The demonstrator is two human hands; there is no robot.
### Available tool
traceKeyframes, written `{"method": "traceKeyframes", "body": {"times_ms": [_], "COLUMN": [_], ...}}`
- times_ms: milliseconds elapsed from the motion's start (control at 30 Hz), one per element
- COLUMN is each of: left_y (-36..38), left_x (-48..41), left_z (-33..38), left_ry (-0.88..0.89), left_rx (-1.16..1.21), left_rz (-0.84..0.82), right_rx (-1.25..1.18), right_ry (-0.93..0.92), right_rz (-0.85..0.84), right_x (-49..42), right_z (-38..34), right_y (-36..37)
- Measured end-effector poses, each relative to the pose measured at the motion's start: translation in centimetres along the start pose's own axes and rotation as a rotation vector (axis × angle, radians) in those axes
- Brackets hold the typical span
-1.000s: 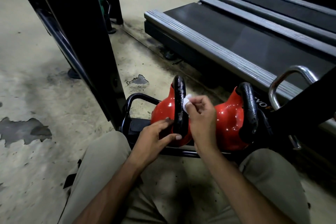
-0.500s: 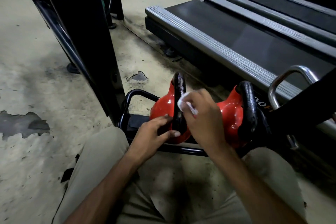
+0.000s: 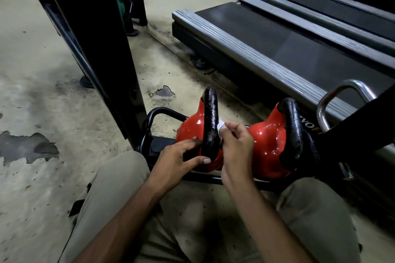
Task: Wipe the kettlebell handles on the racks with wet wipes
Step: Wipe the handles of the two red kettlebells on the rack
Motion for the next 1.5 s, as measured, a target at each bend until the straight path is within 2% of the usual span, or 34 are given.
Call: {"method": "traceKeyframes", "body": {"times_ms": [67,167,200,233,300,367,433,500,567,667,733,800,1033,1100,1167,1233,1367,1500], "left_y": [-0.1,-0.1,-0.1,-0.2,-0.2,-0.3,-0.3,-0.2,-0.2,-0.3,-0.4,-0.4,-0.1,-0.1,-0.1,-0.1,-0.1,-0.2], "left_x": [-0.2,-0.3,-0.3,-0.3,-0.2,0.0,0.1,0.1,-0.1,-0.5,-0.4,-0.3,-0.4,-0.3,-0.3,-0.3,-0.2,-0.1], "left_z": [-0.3,-0.4,-0.4,-0.4,-0.3,-0.3,-0.1,-0.1,-0.3,-0.7,-0.6,-0.2,0.0,-0.1,-0.3,-0.5,-0.4,0.0], "left_ry": [-0.012,-0.036,-0.051,-0.061,-0.073,-0.076,-0.052,-0.036,-0.033,-0.035,-0.028,-0.01,-0.003,-0.014,-0.029,-0.038,-0.038,-0.02], "left_rx": [-0.014,-0.011,-0.007,-0.008,0.006,0.034,0.039,0.064,0.067,0.003,-0.021,-0.021,0.016,0.022,0.003,-0.029,-0.03,-0.029], "left_rz": [0.007,-0.023,-0.031,-0.032,-0.033,-0.057,-0.078,-0.102,-0.099,-0.076,-0.062,-0.058,-0.06,-0.047,-0.046,-0.057,-0.056,-0.049], "right_rx": [0.259,0.854,1.094,1.334,1.725,1.902,1.846,1.62,1.364,0.976,0.706,0.503,0.244,0.2,0.191,0.223,0.493,0.915], "right_ry": [-0.446,-1.151,-1.324,-1.419,-1.388,-1.339,-1.438,-1.556,-1.517,-1.184,-0.777,-0.443,0.013,0.052,-0.001,-0.155,-0.731,-1.407], "right_rz": [-0.062,-0.38,-0.478,-0.571,-0.787,-0.914,-0.932,-0.837,-0.715,-0.454,-0.276,-0.21,-0.349,-0.35,-0.276,-0.21,-0.273,-0.53], "right_x": [0.6,1.3,1.2,1.1,1.3,1.6,2.0,2.5,2.6,2.7,2.5,2.2,-0.4,-0.1,0.5,1.1,2.7,3.0], "right_z": [-1.3,-3.8,-3.9,-4.2,-4.4,-4.8,-5.4,-5.9,-5.9,-5.1,-3.4,-1.3,0.0,0.1,0.6,0.8,-0.7,-2.6], "right_y": [-0.3,2.0,3.1,4.3,6.0,6.6,6.3,4.8,2.3,-1.3,-3.3,-4.1,-0.7,-1.6,-3.1,-4.0,-3.9,-2.0]}}
Point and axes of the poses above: each hand's wrist, its own x-axis away from the middle knuckle, its own y-axis out of the palm, z = x × y, the point moved 4 cm from there along -x, towards the middle knuckle, and after that the axes turned 8 degrees about z, right-handed, at the moved point
